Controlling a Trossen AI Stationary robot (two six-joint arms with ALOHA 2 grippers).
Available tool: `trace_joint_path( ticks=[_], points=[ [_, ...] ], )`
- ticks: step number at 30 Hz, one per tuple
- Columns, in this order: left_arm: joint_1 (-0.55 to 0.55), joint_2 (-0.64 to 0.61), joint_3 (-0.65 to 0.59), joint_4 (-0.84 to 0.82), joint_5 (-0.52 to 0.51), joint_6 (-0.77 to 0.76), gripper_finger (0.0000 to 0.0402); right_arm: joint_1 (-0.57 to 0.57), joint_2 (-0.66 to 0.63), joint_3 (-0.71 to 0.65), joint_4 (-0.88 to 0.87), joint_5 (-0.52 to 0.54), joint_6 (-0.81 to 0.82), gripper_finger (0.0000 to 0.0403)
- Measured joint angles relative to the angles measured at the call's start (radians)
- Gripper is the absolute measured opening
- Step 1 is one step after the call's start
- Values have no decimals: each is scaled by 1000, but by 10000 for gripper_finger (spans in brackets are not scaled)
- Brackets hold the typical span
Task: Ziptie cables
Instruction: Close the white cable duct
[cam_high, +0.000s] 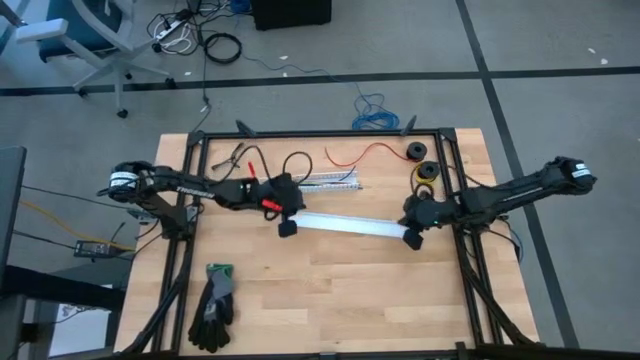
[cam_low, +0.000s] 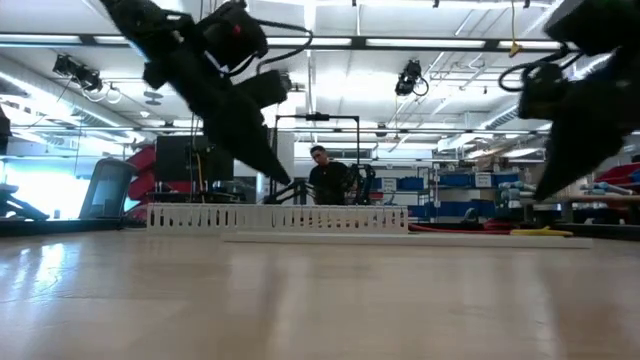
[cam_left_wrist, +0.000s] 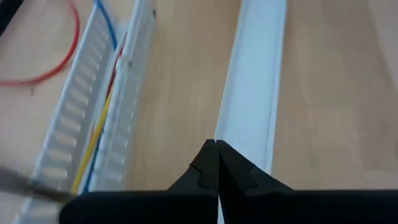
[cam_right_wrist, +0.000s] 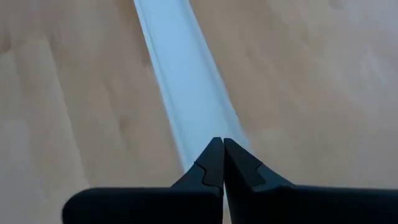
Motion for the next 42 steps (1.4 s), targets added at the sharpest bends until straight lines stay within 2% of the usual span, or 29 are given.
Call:
trace_joint_path(
  ticks=[3,7,10,14,22,30,36,42],
  points=[
    [-22,0,-75,72,-17,-43,0,101,-92,0,-123,24,152,0],
    [-55,0,-161,182,-20,-83,0,272,-146,0,-158,117,295,0],
    [-71,0,-205,231,-20,-82,0,386,-131,0,-163,207,382,0],
    [-73,0,-224,272,-20,-20,4,468,-62,0,-172,236,482,0],
    [-72,0,-220,356,-21,105,21,474,116,0,-104,239,507,0],
    [-72,0,-208,339,-140,279,47,441,269,1,49,237,234,11],
    [-72,0,-207,301,-150,285,86,415,340,1,98,237,167,25],
    [-72,0,-207,306,-161,283,111,391,347,1,109,246,107,28]
  ],
)
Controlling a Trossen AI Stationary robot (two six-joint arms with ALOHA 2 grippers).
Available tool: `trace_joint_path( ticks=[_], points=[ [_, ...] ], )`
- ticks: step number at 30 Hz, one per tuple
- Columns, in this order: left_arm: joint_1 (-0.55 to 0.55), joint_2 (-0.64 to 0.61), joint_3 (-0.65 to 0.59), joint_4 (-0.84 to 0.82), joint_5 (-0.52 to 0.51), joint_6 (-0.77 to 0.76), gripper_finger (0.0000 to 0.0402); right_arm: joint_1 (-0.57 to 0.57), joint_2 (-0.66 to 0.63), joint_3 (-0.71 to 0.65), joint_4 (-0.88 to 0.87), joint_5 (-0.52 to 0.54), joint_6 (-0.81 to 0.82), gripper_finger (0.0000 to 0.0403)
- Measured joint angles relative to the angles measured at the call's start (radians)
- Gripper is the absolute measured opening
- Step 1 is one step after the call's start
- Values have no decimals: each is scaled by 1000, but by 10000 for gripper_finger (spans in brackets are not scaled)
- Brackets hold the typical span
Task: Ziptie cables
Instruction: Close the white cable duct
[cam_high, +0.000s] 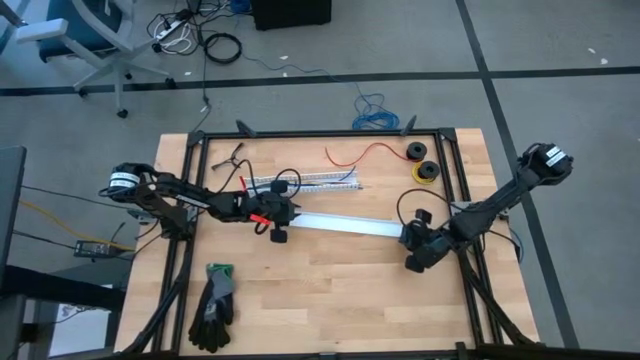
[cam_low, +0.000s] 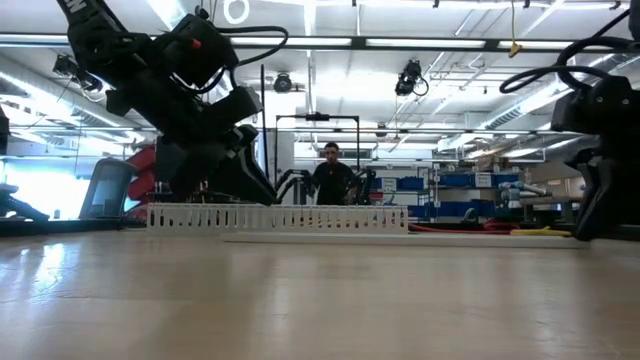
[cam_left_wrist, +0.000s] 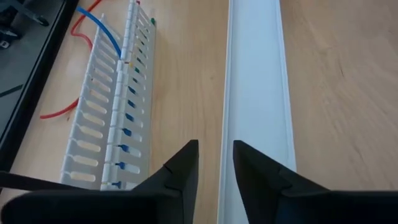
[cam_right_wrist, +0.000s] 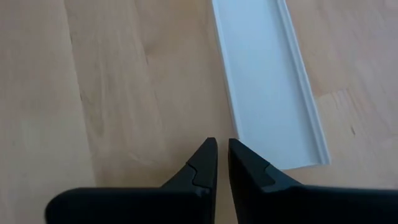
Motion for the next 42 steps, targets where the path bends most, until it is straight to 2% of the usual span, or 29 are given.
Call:
trace_joint_path(
  ticks=[18,23,30,37,42],
  points=[
    [0,0,0,2,0,-28,113,-89,0,0,19,1,-122,59],
    [0,0,0,3,0,-28,113,-90,0,0,53,0,-197,59],
    [0,0,0,3,1,-29,113,-136,28,0,-1,0,-249,57],
    [0,0,0,-2,1,-32,113,-173,114,5,39,-55,-295,27],
    [0,0,0,-4,1,-32,113,-174,109,2,87,-59,-240,5]
  ],
)
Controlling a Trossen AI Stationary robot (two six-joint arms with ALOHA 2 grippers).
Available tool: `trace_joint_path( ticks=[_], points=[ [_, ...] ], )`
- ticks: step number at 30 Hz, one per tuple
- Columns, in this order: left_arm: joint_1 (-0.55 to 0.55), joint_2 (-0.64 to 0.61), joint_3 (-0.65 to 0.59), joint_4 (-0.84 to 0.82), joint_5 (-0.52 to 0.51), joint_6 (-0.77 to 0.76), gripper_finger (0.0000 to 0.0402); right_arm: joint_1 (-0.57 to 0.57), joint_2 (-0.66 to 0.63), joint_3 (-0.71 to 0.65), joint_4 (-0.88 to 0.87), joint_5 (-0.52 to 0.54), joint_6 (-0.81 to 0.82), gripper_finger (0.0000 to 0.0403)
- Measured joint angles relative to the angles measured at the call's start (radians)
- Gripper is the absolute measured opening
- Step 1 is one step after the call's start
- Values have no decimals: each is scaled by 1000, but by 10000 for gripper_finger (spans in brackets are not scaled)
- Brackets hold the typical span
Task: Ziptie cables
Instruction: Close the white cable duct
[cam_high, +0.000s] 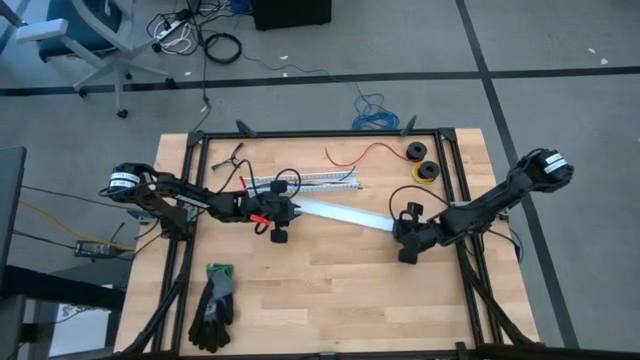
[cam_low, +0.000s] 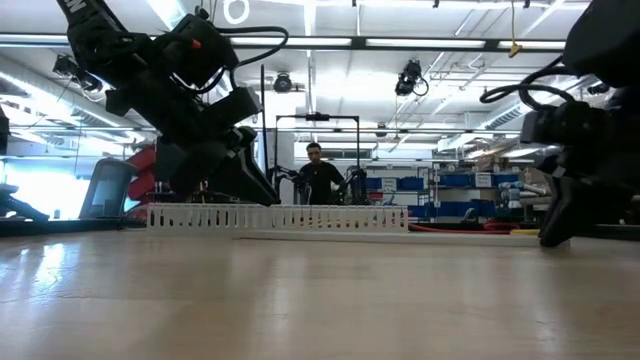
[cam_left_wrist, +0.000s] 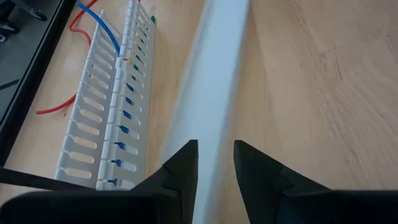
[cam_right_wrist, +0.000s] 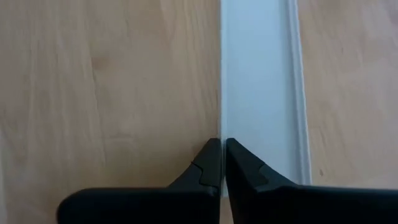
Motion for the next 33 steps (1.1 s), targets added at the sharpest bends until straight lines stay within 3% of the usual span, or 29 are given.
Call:
trace_joint_path(
  ticks=[14,26,33],
  points=[
    [2,0,0,-9,-199,89,113,3,-179,-5,75,-76,27,0],
    [2,0,0,-312,-241,192,113,2,-331,-4,84,-81,-5,1],
    [4,0,0,-308,-209,188,113,-34,-368,-3,77,2,-28,1]
  ],
)
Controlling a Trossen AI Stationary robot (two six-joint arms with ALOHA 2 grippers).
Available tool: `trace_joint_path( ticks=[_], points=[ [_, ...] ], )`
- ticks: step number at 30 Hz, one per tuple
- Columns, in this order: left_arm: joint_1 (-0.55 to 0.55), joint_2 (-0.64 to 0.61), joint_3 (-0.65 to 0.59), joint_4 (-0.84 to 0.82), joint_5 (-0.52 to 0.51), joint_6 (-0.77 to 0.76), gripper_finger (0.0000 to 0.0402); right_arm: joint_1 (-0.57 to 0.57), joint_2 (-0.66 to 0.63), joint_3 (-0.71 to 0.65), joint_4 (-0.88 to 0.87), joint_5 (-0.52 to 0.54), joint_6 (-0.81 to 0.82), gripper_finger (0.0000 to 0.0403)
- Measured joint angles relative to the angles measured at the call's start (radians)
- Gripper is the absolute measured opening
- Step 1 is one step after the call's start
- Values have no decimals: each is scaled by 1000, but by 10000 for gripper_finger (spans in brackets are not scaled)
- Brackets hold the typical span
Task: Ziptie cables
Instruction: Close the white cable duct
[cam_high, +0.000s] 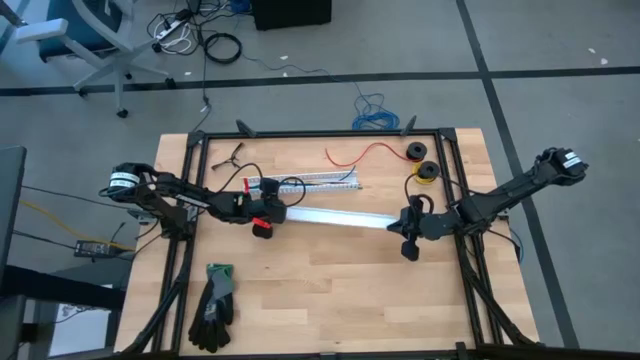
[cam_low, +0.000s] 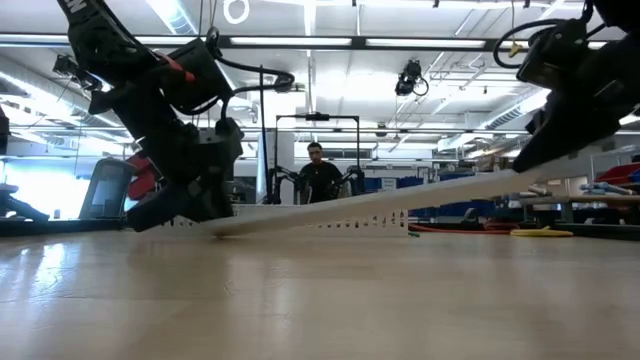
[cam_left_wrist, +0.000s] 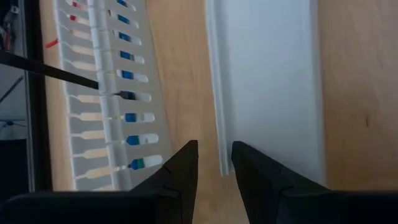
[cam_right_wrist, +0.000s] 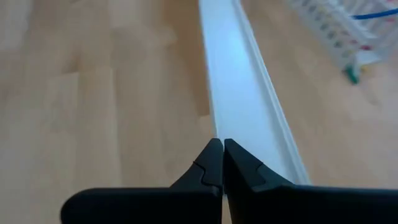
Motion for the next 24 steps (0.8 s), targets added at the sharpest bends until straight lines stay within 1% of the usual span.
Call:
trace_joint_path(
  ticks=[6,8,12,15,17,19,22,24],
  points=[
    [13,0,1,-22,15,-1,113,-51,-1,1,12,84,-6,1],
    [21,0,1,-38,-13,-1,113,-63,-1,1,17,87,-7,1],
    [28,0,0,-80,-114,-8,113,-69,-2,1,53,86,-26,1],
    [28,-4,0,-105,-124,-59,113,-69,-2,1,53,76,-25,1],
    [25,-22,-1,-104,-117,-116,113,-70,-2,1,53,56,-25,1],
    [18,-56,-1,-85,-83,-154,113,-80,-2,1,54,28,-24,1],
    [2,-133,-1,-22,-29,-165,111,-105,-2,1,70,-9,-17,0],
    [-6,-192,-1,-2,-23,-179,107,-125,10,1,105,-32,-17,0]
  ],
)
